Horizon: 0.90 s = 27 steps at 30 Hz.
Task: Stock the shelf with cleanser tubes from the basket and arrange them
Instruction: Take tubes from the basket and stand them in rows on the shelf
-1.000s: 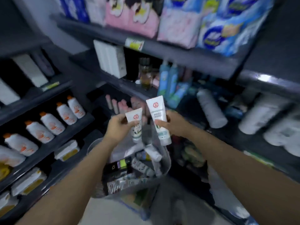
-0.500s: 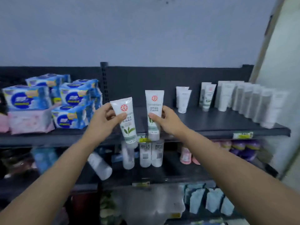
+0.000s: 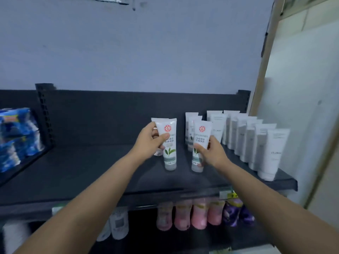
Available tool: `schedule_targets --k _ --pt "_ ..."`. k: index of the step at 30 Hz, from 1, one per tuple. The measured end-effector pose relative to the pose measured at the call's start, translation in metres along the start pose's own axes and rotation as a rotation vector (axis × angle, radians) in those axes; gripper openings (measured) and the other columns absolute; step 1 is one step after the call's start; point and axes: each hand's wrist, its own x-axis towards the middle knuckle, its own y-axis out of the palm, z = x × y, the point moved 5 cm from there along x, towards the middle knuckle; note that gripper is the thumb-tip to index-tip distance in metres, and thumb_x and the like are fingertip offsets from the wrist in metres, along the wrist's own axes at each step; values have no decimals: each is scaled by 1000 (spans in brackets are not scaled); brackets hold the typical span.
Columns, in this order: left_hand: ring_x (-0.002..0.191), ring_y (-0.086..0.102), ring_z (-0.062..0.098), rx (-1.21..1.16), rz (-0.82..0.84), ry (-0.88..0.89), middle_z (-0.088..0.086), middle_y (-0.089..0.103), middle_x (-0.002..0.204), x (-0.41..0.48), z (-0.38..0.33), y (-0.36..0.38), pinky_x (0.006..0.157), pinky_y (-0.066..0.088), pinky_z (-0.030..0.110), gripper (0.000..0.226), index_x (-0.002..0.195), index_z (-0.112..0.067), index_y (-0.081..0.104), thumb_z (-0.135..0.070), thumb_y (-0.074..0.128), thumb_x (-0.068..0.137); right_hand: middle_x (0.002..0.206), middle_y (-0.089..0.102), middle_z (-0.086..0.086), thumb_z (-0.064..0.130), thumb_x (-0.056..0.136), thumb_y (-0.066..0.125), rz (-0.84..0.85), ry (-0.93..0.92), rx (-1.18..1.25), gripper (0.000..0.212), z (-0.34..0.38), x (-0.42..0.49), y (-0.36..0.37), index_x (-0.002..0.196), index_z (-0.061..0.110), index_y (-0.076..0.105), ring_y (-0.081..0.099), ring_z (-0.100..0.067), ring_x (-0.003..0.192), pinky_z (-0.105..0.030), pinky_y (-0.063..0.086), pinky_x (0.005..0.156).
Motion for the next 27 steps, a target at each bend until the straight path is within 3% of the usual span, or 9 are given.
schedule_targets --k 4,7,9,11,12,15,19,24,27 --pt "64 60 12 21 12 -65 3 66 89 49 29 51 62 53 29 16 107 -4 53 -5 60 93 120 57 -5 19 94 59 54 2 -13 30 -36 39 -23 118 13 42 59 -21 99 -27 56 48" --pt "75 62 10 10 5 -72 6 66 100 78 43 80 64 55 26 20 109 -9 52 -3 60 92 117 60 -1 21 93 61 78 8 21 29 -50 58 -34 116 16 43 61 -24 103 -46 60 64" --pt "78 63 14 28 2 -58 8 67 103 92 48 94 65 55 29 22 112 -9 52 -4 61 92 109 60 7 21 89 66 95 -7 18 33 -53 66 -36 114 21 44 62 -22 104 -51 59 74" --pt "76 63 16 50 8 -44 8 67 102 103 52 104 66 54 32 20 109 -12 52 -4 61 92 106 62 8 21 80 76 115 -23 5 44 -52 67 -32 112 23 47 64 -17 99 -44 59 74" --pt "72 62 13 68 23 -41 7 67 98 108 55 108 65 54 31 19 107 -12 52 -4 61 92 103 65 7 19 74 82 125 -21 11 49 -53 66 -29 110 20 49 65 -14 93 -37 59 67" --pt "57 59 -3 145 93 -41 0 64 85 117 64 116 57 51 20 20 104 -8 52 6 57 90 92 70 2 13 60 91 140 -12 52 54 -63 67 -19 102 11 57 68 -13 82 -27 56 56" --pt "49 56 -3 191 115 -51 -1 61 75 117 75 116 50 47 16 18 102 -5 53 9 54 90 102 74 -2 4 65 86 181 -26 156 50 -72 74 -11 108 9 61 71 -19 94 -40 60 80" --pt "64 60 13 211 115 -24 5 66 86 116 73 117 60 51 31 23 108 0 56 12 53 89 107 72 1 7 70 83 216 -46 142 49 -73 76 -3 113 11 61 69 -13 98 -32 57 86" --pt "63 62 8 221 110 -20 6 65 88 118 75 117 57 51 25 27 112 2 55 13 53 88 109 72 -1 5 70 82 237 -29 163 50 -75 78 -2 114 10 60 69 -13 99 -30 56 86"
